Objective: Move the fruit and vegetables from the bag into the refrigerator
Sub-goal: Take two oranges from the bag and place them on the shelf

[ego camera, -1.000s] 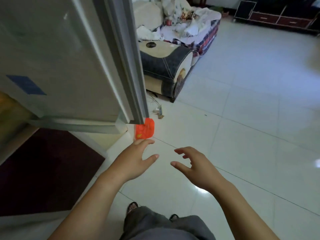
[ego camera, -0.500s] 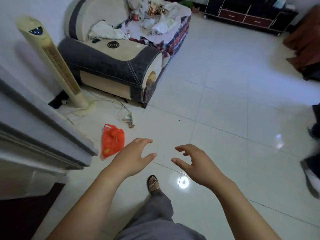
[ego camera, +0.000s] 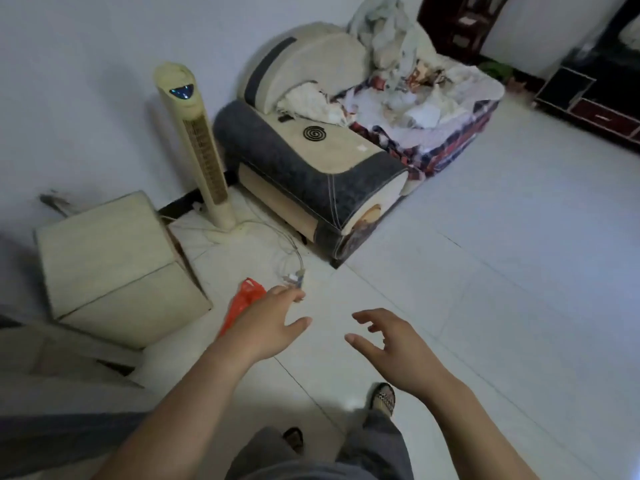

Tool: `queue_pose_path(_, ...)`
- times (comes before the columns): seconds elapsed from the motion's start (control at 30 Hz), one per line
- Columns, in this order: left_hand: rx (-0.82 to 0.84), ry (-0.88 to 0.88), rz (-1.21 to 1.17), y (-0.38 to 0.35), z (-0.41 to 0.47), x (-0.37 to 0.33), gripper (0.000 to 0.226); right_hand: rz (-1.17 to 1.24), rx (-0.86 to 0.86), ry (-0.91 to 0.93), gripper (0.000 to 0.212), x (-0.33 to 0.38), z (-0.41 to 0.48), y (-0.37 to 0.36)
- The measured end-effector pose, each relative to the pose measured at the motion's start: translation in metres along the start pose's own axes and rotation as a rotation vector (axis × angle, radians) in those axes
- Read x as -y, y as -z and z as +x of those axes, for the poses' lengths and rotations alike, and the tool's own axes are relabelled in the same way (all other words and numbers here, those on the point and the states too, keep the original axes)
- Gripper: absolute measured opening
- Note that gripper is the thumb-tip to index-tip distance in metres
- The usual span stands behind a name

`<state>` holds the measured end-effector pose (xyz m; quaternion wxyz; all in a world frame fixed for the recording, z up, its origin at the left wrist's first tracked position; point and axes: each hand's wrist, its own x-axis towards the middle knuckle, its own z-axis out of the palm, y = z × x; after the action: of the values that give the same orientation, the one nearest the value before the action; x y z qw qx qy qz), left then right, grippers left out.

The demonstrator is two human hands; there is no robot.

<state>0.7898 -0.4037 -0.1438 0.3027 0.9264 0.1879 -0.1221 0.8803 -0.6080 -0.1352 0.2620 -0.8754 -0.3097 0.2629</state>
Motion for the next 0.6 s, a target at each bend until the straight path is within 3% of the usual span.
queue_pose_path(0.23, -0.146, 0.431, -0.139, 0.006, 0.035, 0.024, 0.073, -0.123, 0.338, 0.326, 0.044, -0.009, 0.142, 0.031)
queue_pose_path(0.37, -0.223, 0.699, -0.299, 0.007, 0.045, 0.013, 0.051, -0.216, 0.502, 0.44, 0.045, -0.008, 0.213, 0.039)
queue_pose_path(0.6, -0.334, 0.848, -0.426, -0.002, 0.058, 0.045, 0.05, -0.301, 0.688, 0.519, 0.049, 0.019, 0.277, -0.007)
